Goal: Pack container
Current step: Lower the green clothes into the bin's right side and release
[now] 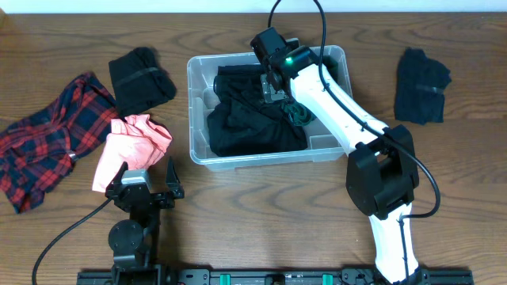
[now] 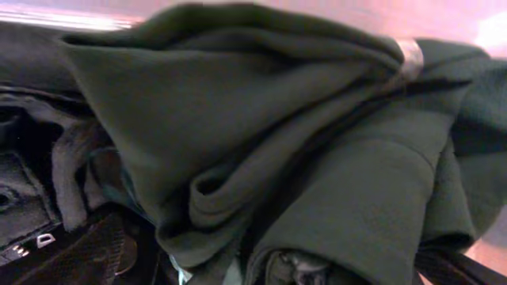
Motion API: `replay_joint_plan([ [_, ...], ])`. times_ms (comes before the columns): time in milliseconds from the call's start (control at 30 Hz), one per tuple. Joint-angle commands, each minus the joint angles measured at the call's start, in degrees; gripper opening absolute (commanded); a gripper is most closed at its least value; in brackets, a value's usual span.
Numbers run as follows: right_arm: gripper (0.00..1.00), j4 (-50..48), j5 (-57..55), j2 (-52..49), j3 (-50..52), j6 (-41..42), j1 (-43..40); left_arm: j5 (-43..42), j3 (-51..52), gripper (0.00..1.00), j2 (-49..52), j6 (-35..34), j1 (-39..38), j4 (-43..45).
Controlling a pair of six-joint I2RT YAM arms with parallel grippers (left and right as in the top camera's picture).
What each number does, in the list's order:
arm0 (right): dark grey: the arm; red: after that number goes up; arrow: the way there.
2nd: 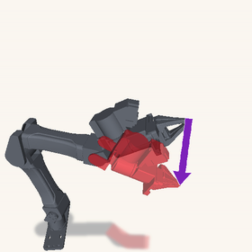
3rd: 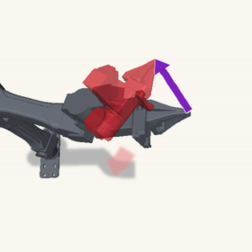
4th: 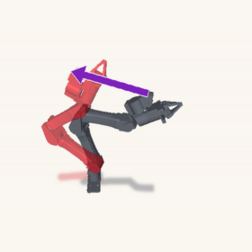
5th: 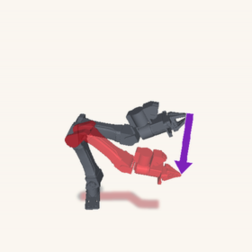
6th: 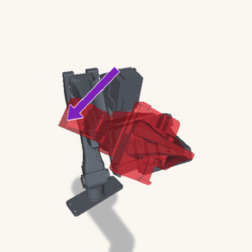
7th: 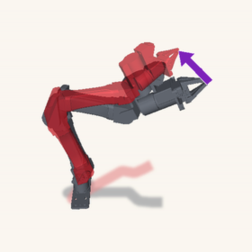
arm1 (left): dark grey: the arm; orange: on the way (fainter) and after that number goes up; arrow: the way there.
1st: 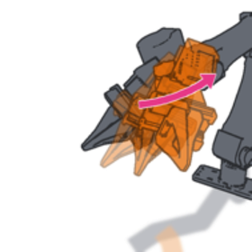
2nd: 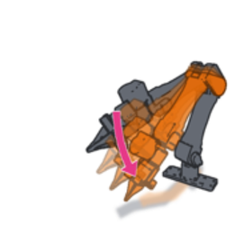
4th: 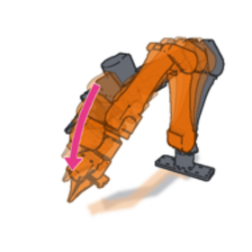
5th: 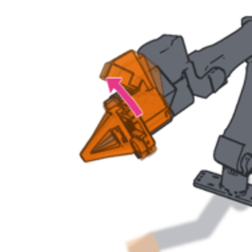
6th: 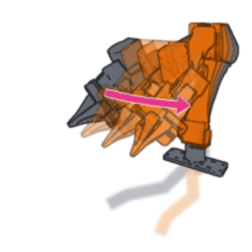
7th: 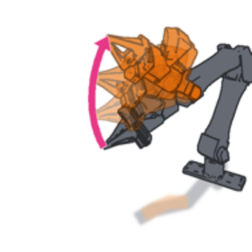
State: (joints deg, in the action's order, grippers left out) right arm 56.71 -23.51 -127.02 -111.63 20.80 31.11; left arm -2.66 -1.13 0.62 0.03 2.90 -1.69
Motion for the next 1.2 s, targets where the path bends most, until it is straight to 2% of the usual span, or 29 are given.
replay_joint_plan([
  [0,0.99,-0.33,-0.26,0.07,-2.84,-4.96,0.46,0.50,0.90,0.98,-0.35,0.37,-0.13,-2.19],
  [233,0.99,-0.46,0.24,1.14,-8.17,-6.34,0.35,0.48,0.90,0.98,-0.35,0.35,-0.13,-2.19],
  [367,0.99,-1.25,6.40,1.14,-8.26,-8.00,0.11,0.50,0.90,0.98,-0.35,0.35,-0.13,-2.19],
  [467,0.99,-0.39,6.78,1.60,-8.28,-8.02,-0.35,0.48,0.90,0.98,-0.35,0.35,-0.13,-2.19],
  [600,0.91,3.17,2.21,3.67,-8.28,-8.00,-1.09,0.50,0.90,0.98,-0.35,0.35,-0.13,-2.19],
  [667,0.85,5.01,1.22,5.05,-8.28,-8.02,-1.51,0.48,0.90,0.98,-0.35,0.37,-0.13,-2.19],
  [733,0.61,6.73,1.51,6.14,-8.28,-8.00,-2.29,0.48,0.90,0.98,-0.35,0.37,-0.13,-2.19],
  [800,0.30,8.31,1.49,6.45,-8.28,-7.63,-2.95,0.48,0.90,0.98,-0.35,0.35,-0.13,-2.19],
  [867,0.03,9.60,1.77,6.34,-8.20,-5.90,-3.76,0.48,0.90,0.98,-0.35,0.35,-0.13,-2.19],
  [1167,0.01,10.05,8.15,5.09,-5.16,-1.92,-7.78,0.48,0.90,0.98,-0.35,0.35,-0.13,-2.19],
])
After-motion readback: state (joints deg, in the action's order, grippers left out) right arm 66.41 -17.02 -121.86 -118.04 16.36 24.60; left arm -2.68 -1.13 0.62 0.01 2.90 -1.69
